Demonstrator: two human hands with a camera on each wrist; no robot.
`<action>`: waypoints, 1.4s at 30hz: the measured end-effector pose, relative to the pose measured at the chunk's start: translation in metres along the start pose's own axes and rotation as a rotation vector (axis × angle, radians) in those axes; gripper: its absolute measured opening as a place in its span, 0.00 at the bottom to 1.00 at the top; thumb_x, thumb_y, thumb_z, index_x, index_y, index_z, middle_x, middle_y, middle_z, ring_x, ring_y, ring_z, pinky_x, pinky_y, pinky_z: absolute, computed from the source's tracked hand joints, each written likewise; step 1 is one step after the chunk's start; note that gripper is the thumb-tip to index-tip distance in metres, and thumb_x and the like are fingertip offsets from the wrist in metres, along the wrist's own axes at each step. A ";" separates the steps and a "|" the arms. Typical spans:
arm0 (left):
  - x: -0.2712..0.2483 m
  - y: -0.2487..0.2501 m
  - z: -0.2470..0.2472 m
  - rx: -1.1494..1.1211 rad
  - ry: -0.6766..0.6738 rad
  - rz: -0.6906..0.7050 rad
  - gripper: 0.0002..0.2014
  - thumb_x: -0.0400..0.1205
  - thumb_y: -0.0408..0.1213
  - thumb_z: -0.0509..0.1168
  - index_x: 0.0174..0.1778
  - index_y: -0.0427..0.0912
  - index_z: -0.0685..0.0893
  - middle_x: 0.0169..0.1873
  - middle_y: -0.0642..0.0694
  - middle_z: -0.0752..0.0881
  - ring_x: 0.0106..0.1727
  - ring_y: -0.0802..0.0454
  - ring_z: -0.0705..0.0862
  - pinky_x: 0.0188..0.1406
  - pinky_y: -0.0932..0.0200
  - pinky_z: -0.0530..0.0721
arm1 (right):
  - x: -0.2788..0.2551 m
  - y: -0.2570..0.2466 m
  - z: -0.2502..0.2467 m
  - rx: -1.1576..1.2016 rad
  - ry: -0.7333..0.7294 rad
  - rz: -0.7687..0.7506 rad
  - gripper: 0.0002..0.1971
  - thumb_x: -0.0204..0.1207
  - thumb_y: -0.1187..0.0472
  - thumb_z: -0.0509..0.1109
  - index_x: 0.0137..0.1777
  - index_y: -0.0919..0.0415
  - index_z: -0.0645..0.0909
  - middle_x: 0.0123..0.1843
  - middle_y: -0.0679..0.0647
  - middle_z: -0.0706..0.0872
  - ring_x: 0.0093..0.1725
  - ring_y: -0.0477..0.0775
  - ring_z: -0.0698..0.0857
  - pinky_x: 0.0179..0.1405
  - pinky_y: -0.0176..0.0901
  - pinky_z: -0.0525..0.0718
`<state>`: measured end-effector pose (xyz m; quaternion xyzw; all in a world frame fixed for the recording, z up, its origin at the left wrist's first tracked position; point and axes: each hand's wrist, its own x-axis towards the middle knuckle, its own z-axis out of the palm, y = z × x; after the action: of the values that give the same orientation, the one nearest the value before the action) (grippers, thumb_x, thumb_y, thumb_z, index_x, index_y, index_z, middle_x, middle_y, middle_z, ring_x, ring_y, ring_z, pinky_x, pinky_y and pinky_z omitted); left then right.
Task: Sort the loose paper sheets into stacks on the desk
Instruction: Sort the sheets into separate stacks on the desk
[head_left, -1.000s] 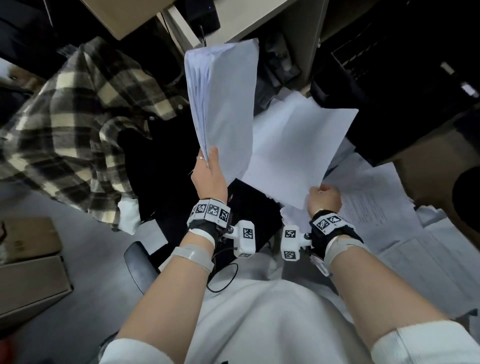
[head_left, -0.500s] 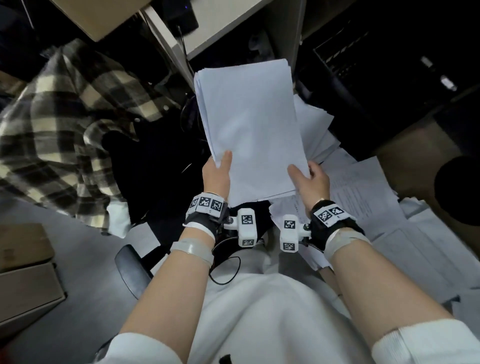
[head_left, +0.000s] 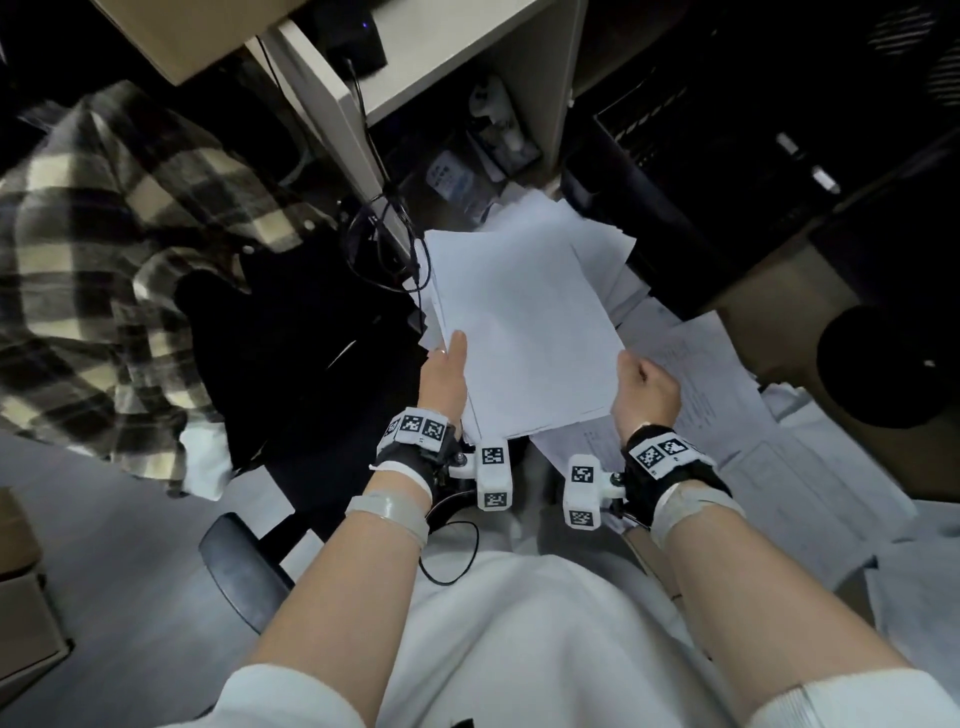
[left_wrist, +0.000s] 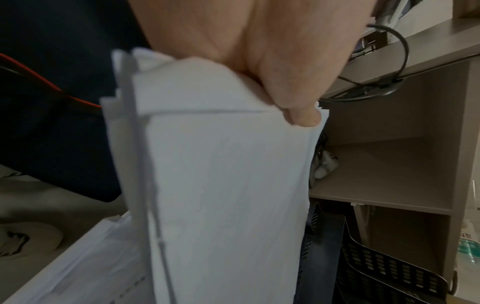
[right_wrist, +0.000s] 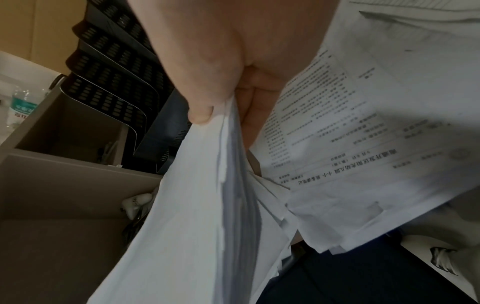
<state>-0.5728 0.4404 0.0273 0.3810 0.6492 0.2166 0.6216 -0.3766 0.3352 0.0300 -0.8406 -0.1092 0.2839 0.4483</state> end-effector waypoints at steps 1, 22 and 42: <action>-0.002 0.000 0.000 -0.019 -0.034 -0.018 0.22 0.74 0.68 0.63 0.49 0.56 0.86 0.56 0.38 0.89 0.58 0.39 0.88 0.65 0.34 0.83 | -0.002 0.001 -0.001 -0.008 0.020 -0.011 0.19 0.82 0.57 0.66 0.30 0.64 0.71 0.27 0.52 0.65 0.27 0.45 0.62 0.30 0.42 0.62; 0.012 -0.077 -0.001 -0.126 -0.076 -0.414 0.21 0.87 0.52 0.61 0.63 0.38 0.84 0.54 0.41 0.90 0.49 0.44 0.89 0.51 0.54 0.86 | -0.035 0.073 0.006 -0.174 -0.070 0.191 0.15 0.75 0.61 0.74 0.61 0.59 0.86 0.56 0.47 0.86 0.61 0.46 0.83 0.60 0.33 0.74; 0.004 -0.064 0.003 0.166 -0.188 -0.012 0.33 0.79 0.20 0.60 0.82 0.46 0.72 0.78 0.48 0.75 0.64 0.63 0.83 0.58 0.69 0.79 | -0.031 -0.012 -0.006 0.027 -0.242 -0.094 0.05 0.72 0.65 0.78 0.43 0.55 0.86 0.35 0.47 0.89 0.34 0.41 0.84 0.43 0.33 0.83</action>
<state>-0.5839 0.4033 -0.0238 0.4461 0.6062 0.1216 0.6472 -0.3974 0.3241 0.0542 -0.7879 -0.1981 0.3634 0.4560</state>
